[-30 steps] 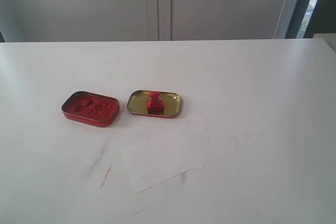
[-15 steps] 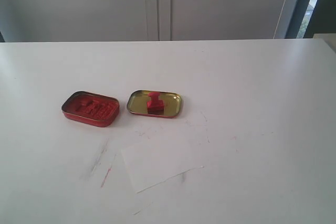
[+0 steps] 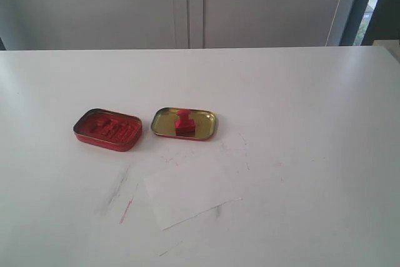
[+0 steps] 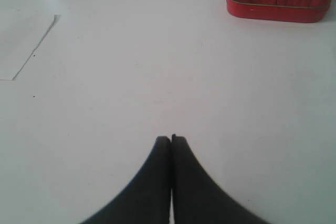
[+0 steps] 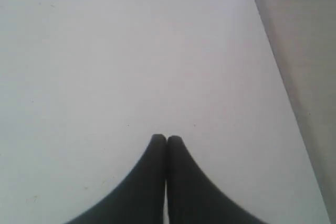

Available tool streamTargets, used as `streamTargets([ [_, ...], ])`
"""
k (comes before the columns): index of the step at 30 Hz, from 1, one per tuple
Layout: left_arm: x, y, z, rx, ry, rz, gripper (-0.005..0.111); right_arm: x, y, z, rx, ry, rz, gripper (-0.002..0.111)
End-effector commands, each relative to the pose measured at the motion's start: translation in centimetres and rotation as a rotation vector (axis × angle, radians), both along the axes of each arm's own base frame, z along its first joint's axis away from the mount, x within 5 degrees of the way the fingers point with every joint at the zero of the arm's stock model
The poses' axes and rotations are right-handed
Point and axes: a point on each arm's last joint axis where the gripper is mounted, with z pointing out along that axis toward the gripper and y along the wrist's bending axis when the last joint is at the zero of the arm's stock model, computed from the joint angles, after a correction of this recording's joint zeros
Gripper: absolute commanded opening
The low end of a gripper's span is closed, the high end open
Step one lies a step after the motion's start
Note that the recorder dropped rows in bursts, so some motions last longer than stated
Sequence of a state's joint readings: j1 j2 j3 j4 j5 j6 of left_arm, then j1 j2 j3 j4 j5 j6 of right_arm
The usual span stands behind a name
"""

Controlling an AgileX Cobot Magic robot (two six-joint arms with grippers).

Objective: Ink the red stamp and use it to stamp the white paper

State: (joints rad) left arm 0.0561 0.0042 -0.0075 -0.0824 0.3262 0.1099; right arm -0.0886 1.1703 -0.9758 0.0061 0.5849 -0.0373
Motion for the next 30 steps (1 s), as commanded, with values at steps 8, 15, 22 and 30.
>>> streamTargets([
  [8,-0.1,0.0,-0.3,-0.004,0.014,0.0,0.0,6.5,-0.5,-1.1,0.015,0.179,0.007,0.0],
  [15,-0.1,0.0,-0.3,-0.004,0.014,0.0,0.0,9.2,0.3,-1.4,0.007,0.243,0.05,0.0],
  [22,-0.1,0.0,-0.3,-0.004,0.014,0.0,0.0,12.0,3.9,-2.4,-0.022,0.3,0.172,0.0],
  [30,-0.1,0.0,-0.3,-0.004,0.014,0.0,0.0,14.6,7.6,-4.1,-0.061,0.387,0.296,0.0],
])
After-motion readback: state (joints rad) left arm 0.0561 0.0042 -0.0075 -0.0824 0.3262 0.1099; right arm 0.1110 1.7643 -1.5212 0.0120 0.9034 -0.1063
